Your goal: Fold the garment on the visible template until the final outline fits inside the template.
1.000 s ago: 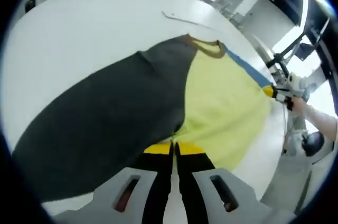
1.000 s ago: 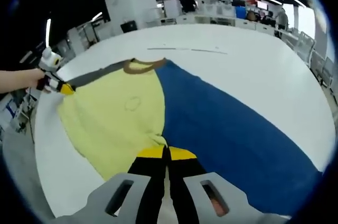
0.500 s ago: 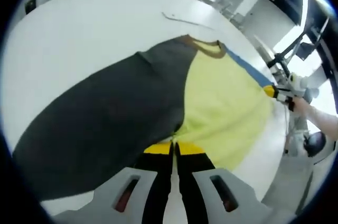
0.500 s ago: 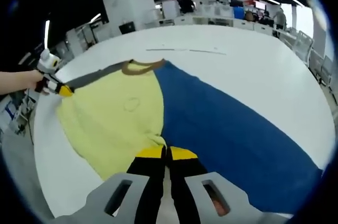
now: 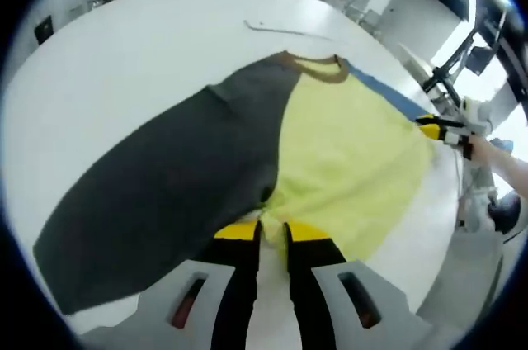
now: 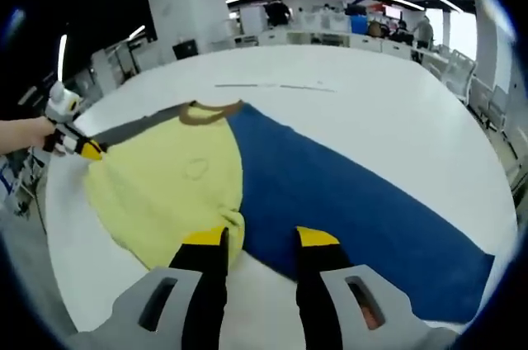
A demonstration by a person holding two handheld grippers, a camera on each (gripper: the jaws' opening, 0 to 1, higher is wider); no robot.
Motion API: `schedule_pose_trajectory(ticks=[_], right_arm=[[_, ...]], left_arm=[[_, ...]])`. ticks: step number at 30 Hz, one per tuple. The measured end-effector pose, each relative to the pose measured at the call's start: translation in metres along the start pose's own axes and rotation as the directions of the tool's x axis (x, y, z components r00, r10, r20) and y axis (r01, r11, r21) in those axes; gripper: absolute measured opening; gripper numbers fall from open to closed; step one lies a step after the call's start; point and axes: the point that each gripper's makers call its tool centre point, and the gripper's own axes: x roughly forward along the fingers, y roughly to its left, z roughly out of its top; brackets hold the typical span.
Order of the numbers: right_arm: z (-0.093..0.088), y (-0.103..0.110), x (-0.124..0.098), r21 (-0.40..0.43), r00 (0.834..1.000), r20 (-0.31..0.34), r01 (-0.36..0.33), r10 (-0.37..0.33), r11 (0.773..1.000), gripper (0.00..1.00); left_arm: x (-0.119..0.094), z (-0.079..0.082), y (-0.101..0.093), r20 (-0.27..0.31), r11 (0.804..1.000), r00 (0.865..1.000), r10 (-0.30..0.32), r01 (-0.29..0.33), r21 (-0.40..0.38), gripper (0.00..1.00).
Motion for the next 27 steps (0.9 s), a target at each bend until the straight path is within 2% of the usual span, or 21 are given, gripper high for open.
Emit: schedule_pose_trajectory(ticks=[7, 13, 19, 27], right_arm=[[0.001, 0.011, -0.022, -0.005, 0.999, 0.04, -0.021, 0.021, 1.0, 0.47], [-0.002, 0.023, -0.04, -0.027, 0.998, 0.05, -0.029, 0.03, 0.999, 0.62], [-0.001, 0.034, -0.054, -0.038, 0.997, 0.057, -0.044, 0.046, 0.998, 0.72], [-0.005, 0.048, -0.072, -0.05, 0.997, 0.06, -0.054, 0.057, 0.997, 0.78]], left_arm=[[-0.015, -0.005, -0.009, 0.022, 1.0, 1.0, 0.003, -0.003, 0.012, 0.16], [-0.029, -0.015, -0.017, 0.042, 0.999, 0.999, 0.001, -0.002, 0.035, 0.25], [-0.043, -0.024, -0.025, 0.064, 0.999, 0.998, -0.005, 0.003, 0.035, 0.33], [-0.058, -0.036, -0.038, 0.098, 1.0, 0.995, -0.017, 0.014, 0.025, 0.43]])
